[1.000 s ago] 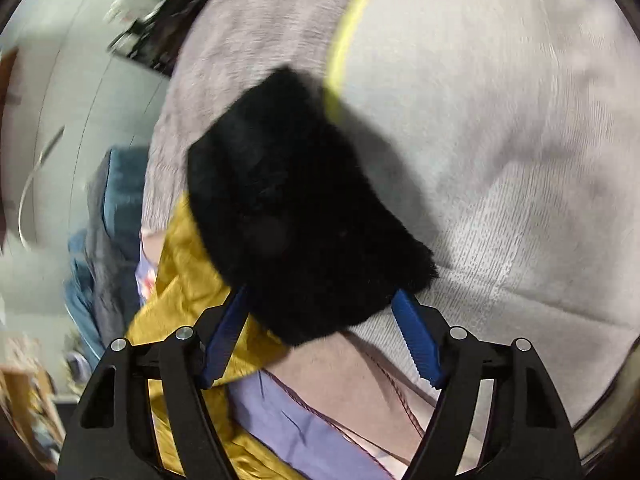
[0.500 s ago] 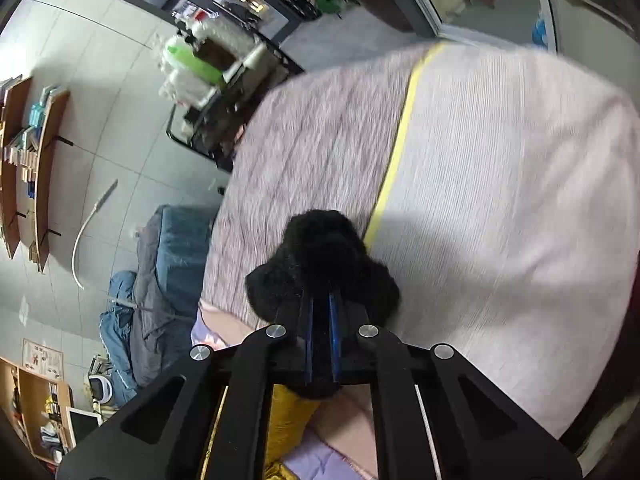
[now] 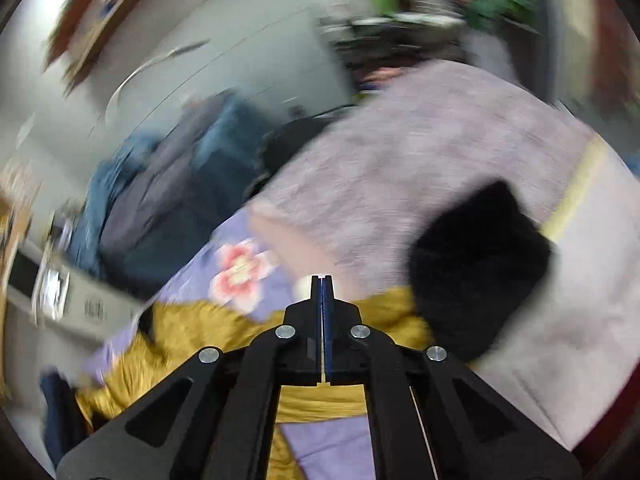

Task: Fold large clothes
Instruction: 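Grasp the black fur cuff of the sleeve with the right gripper and lift it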

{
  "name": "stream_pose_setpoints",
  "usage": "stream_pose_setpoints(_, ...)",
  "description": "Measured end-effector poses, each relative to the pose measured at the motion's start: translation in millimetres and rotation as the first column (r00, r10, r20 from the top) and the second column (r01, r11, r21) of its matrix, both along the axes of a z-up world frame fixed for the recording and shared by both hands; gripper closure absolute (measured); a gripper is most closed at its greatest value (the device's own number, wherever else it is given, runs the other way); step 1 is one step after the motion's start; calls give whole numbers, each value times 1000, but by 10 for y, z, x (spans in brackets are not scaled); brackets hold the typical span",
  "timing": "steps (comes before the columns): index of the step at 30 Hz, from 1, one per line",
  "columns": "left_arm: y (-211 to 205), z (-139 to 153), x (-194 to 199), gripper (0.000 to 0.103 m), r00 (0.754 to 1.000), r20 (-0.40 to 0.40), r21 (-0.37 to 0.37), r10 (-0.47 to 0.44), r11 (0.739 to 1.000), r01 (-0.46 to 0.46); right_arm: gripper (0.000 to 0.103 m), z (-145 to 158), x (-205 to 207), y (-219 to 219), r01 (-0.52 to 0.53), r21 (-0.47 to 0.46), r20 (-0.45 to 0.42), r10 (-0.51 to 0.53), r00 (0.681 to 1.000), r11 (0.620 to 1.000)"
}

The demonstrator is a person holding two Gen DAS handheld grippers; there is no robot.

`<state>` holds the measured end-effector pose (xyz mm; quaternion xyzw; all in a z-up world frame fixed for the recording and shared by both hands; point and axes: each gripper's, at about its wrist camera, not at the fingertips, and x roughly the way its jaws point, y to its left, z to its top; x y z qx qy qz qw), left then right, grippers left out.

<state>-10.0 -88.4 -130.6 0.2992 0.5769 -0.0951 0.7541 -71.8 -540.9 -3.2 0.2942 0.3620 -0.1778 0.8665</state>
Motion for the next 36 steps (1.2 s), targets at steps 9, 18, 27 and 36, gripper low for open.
stream_pose_setpoints(9, 646, 34, 4, 15, 989, 11, 3, 146, 989, -146, 102, 144, 1566, 2805, -619, -14, 13, 619, 785, 786)
stream_pose_setpoints(18, 1207, 29, -78, 15, 966, 4, 10, 260, 966, -260, 16, -630, 1344, 2118, -272, -42, -244, 254, 936, 961)
stream_pose_setpoints(27, 893, -94, 29, 15, 982, -39, -6, 186, 982, -187, 15, -754, 298, 120, 76, -349, -494, -253, 832, 934)
stream_pose_setpoints(36, 356, 37, 67, 15, 998, -4, -17, 57, 998, -57, 66, -1343, 388, 172, -417, -469, -766, -124, 630, 778)
